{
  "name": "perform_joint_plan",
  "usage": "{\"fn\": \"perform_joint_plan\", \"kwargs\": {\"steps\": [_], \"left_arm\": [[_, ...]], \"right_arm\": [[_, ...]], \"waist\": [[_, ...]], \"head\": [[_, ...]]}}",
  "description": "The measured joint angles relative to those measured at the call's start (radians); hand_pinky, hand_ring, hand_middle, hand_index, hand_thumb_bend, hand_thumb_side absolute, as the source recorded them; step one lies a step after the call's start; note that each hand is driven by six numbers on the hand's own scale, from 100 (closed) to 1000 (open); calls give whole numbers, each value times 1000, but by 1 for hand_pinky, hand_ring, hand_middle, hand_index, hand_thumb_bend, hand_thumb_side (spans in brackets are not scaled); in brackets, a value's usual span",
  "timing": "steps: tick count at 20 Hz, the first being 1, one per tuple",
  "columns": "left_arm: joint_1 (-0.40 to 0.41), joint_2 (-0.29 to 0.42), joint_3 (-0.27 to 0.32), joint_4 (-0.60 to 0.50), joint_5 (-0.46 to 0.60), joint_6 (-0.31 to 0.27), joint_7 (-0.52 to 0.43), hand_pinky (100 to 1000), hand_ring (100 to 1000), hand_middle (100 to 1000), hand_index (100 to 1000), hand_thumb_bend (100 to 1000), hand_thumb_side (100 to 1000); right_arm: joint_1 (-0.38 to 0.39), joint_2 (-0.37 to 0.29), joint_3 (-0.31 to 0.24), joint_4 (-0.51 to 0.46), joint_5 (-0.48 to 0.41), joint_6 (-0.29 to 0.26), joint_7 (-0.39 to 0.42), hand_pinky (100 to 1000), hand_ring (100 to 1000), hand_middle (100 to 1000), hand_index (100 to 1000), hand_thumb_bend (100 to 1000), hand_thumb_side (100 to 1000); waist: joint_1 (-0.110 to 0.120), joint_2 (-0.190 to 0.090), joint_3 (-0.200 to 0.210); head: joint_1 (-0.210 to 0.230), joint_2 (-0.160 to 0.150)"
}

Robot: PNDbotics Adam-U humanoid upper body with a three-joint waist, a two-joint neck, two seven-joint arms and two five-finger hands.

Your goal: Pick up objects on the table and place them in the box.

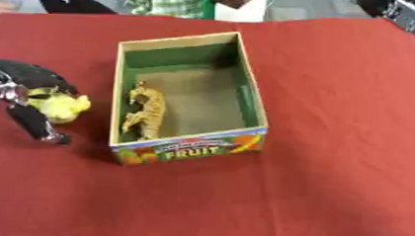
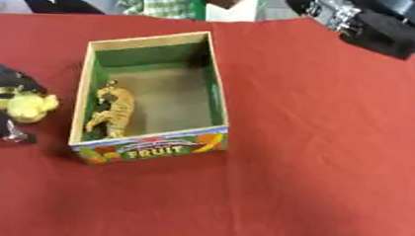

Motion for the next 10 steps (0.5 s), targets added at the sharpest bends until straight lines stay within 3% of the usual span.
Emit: {"fn": "perform_joint_plan", "kwargs": {"steps": [3, 4, 6, 10], "left_arm": [[-1, -5, -1, 0, -8, -1, 1, 609, 804, 809, 977, 301, 438], [-1, -5, -1, -1, -9, -1, 1, 588, 782, 784, 951, 207, 421], [-3, -7, 1, -8, -7, 6, 0, 553, 752, 750, 911, 100, 404], [-7, -14, 11, -31, 12, 42, 0, 487, 693, 681, 804, 100, 393]], "right_arm": [[0, 4, -2, 0, 0, 0, 0, 887, 930, 830, 951, 219, 1000], [0, 6, -3, 0, 0, 0, 0, 887, 930, 830, 951, 217, 1000], [0, 7, -6, 0, 0, 1, 0, 887, 930, 830, 951, 216, 1000], [1, 7, -6, 1, 0, 3, 0, 888, 931, 830, 952, 212, 1000]], "waist": [[0, 1, 0], [0, 2, 0], [-1, 2, 0], [-1, 2, 0]], "head": [[2, 0], [2, 0], [2, 0], [2, 0]]}}
